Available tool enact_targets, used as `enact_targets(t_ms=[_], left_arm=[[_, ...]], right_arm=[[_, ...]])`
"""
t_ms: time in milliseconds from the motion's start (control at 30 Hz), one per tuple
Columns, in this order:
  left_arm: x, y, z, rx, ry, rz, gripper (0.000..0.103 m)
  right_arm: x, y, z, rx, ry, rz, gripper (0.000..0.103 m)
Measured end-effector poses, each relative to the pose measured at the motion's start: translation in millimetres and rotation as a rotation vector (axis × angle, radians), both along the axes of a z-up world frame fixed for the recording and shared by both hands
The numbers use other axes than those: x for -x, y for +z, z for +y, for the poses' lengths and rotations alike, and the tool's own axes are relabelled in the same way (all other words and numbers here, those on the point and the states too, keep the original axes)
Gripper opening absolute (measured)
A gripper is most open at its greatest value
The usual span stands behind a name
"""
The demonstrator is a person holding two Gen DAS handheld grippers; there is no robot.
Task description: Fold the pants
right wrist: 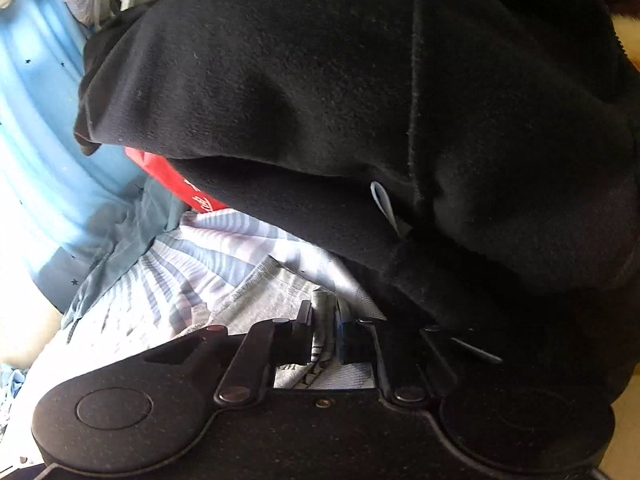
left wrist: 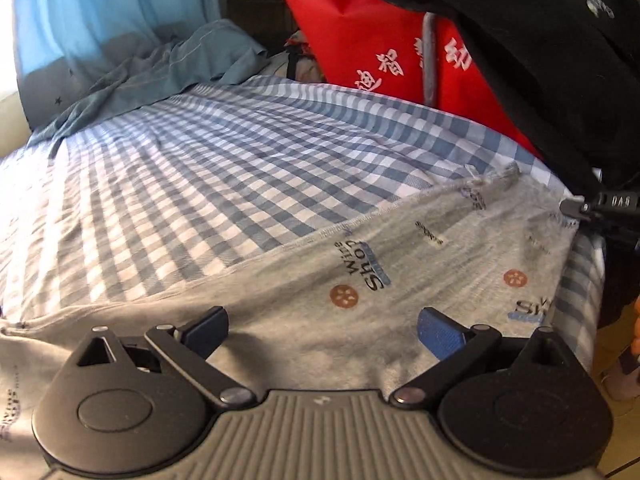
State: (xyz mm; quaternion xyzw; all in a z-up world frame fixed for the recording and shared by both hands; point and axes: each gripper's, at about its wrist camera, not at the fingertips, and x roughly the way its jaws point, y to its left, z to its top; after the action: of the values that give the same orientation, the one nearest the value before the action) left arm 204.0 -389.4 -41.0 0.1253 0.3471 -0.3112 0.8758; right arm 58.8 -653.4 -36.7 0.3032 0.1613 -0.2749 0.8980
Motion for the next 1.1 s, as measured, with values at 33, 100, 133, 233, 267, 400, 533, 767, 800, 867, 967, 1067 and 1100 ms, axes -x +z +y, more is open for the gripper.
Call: enact_targets(t_ms=[33,100,133,233,267,400,533,767,800,867,967,1067,1100], left_arm=[[-2,5,3,0.021,-0.002,0.019,0.103],[-11,16,13,0.092,0.001,0.085,0.103],[-16,22,17,0.129,0.004,0.118,0.103],[-30,38,26,0.238,0.002,0.212,0.102],[-35,42,30,0.28,-0.006,0.248,0.102],[-56,46,40,0.46,-0.037,0.404,0.102],[-67,32,55,0.599,-0.04,0.525,0.102],[-63,-21,86,0.703,0.072,0.657,0.1],[-61,-26,90,0.702,0.089,0.657,0.095],[-59,-29,95,0.7,0.086,0.622,0.088],[-59,-30,98,0.703,0.087,0.607,0.088],[-58,-30,96,0.69,0.093,0.585,0.083],[-57,-30,96,0.68,0.104,0.579,0.077]], right_arm=[[0,2,3,0.027,0.01,0.001,0.009],[-2,8,15,0.1,0.044,-0.007,0.009],[-3,13,22,0.139,0.065,-0.008,0.009],[-10,31,50,0.289,0.148,0.005,0.009],[-13,37,62,0.346,0.182,0.012,0.008],[-24,53,114,0.541,0.327,0.046,0.008],[-26,58,179,0.724,0.477,0.093,0.008],[-28,23,284,0.878,0.732,0.197,0.008],[-27,15,292,0.887,0.743,0.216,0.008],[-29,2,301,0.867,0.757,0.237,0.008],[-31,-4,298,0.795,0.733,0.232,0.008],[-31,-4,292,0.716,0.694,0.201,0.008],[-29,-4,291,0.692,0.687,0.19,0.008]])
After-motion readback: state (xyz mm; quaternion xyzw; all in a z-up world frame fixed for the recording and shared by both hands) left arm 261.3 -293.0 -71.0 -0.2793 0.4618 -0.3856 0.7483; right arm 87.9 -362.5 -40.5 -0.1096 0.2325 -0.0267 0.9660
